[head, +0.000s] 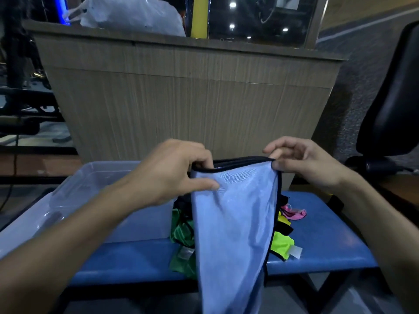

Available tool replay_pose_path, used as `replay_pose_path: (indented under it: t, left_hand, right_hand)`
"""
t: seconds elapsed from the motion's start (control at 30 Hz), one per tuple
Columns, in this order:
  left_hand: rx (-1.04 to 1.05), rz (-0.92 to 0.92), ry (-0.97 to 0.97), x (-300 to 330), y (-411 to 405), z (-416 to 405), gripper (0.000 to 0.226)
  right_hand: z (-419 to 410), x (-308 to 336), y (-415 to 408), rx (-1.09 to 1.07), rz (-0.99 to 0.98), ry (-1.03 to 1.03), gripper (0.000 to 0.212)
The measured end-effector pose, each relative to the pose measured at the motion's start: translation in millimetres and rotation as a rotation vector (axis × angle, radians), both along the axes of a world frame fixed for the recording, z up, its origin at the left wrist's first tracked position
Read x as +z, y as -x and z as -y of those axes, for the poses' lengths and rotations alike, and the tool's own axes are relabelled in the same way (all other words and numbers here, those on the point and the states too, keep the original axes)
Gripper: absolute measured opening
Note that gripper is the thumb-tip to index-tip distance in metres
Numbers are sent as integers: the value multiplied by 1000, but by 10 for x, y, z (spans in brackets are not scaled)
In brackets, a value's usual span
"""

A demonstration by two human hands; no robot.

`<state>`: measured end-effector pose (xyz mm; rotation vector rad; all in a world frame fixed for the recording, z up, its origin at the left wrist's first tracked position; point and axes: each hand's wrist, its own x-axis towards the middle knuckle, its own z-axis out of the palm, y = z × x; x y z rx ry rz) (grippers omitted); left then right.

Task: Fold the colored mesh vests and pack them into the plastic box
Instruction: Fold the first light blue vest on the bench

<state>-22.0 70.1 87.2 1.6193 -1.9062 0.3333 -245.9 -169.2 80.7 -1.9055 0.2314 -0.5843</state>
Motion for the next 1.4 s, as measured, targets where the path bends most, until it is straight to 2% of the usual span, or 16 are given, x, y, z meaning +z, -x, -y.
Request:
replay_pose_path:
  t: [0.07, 0.13, 0.23, 0.3, 0.4, 0.53, 0.63, 0.7, 0.8, 0.93, 1.1, 1.2, 1.3, 1.33, 1.4]
  left_hand:
    - [-68, -31, -119, 166, -3, -33, 25]
    - [-168, -76, -337, 320, 25, -82, 18]
    - [-292, -215, -560, 476, 50, -145, 15]
    - [-285, -176, -520, 521, 61, -132, 17]
    - [-203, -37, -318, 538, 80, -69, 19]
    - [-166, -9, -192, 586, 81, -1, 21]
    - [-150, 147, -105, 594, 113, 65, 23]
    - [-154, 151, -127, 590, 162, 83, 26]
    - [-129, 90, -259, 602, 163, 70, 18]
    - [-36, 82, -255, 559, 43, 20, 23]
    - [54, 153, -190, 482, -15, 27, 28]
    - [91, 190, -190, 424, -27, 67, 33]
    - [165, 302, -201, 357, 33, 98, 37]
    - [186, 350, -196, 344, 66, 102, 35]
    - [211, 432, -167, 337, 118, 135, 29]
  right_hand:
    - [11, -121, 7, 66, 21, -194, 33]
    - [19, -211, 4, 109, 58, -335, 40]
    - [9, -254, -24, 108, 120, -454, 37]
    - [-19, -232, -61, 107, 146, -489, 37]
    - [-67, -186, -107, 42, 173, -508, 19]
    - [-74, -174, -111, -22, 130, -450, 20]
    - [-76, -199, -104, -68, 93, -406, 19]
    - [-85, -203, -97, -80, 92, -391, 18]
    - [-103, -176, -61, -97, 89, -370, 19]
    - [-122, -150, 1, -116, 75, -333, 24]
    - [-154, -209, 92, -96, 22, -298, 26]
    - [-126, -253, 167, -84, -90, -238, 30]
    - [-46, -267, 199, -115, -225, -112, 55]
    - [-36, -253, 196, -137, -253, -68, 57]
    - [-33, -185, 198, -150, -289, -10, 39]
